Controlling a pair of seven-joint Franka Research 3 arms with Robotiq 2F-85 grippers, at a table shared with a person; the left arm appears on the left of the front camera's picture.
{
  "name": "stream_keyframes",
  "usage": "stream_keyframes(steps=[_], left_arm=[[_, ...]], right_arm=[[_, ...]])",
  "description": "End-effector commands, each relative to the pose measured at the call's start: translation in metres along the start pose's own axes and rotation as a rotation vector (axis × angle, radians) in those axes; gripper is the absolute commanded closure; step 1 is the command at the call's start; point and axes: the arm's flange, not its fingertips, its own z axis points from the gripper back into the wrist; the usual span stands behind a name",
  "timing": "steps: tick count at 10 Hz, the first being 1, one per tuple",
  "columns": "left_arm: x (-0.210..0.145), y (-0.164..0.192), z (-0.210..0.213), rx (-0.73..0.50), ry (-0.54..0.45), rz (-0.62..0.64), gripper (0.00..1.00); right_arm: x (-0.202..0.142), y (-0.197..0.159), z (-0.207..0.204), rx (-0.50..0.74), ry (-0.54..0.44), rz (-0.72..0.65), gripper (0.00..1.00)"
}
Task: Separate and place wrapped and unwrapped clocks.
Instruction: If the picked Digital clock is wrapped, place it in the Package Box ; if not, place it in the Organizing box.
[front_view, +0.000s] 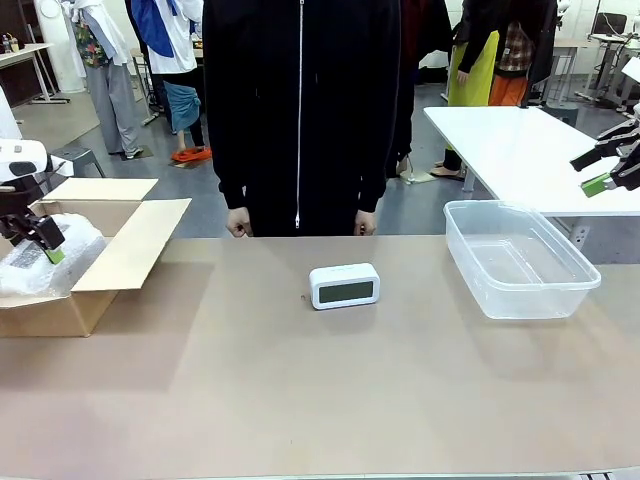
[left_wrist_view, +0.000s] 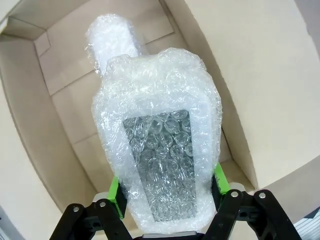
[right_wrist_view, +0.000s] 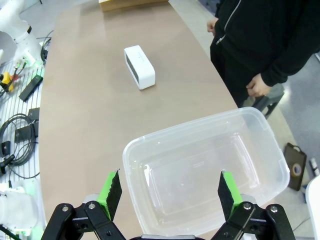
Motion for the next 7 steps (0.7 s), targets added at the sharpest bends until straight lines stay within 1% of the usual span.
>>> stream_keyframes(steps=[1,4,5,7], left_arm=[[0.005,0.017,0.005,-0.037,0.013,-0.010,0.21],[0.008,0.030,-0.006,-0.081,0.063,0.061,0.21],[0.013,0.029,-0.008,-0.090,0.101,0.076,0.21],[0.022,0.030,-0.009,-0.085,0.107,0.102,0.21]], right_arm=[[0.000,0.000,-0.001,0.003,-0.010,0.004,0.00],[0.000,0.000,-0.001,0.003,-0.010,0.004,0.00],[0.000,0.000,-0.001,0.003,-0.010,0.004,0.00],[0.000,0.000,-0.001,0.003,-0.010,0.004,0.00]])
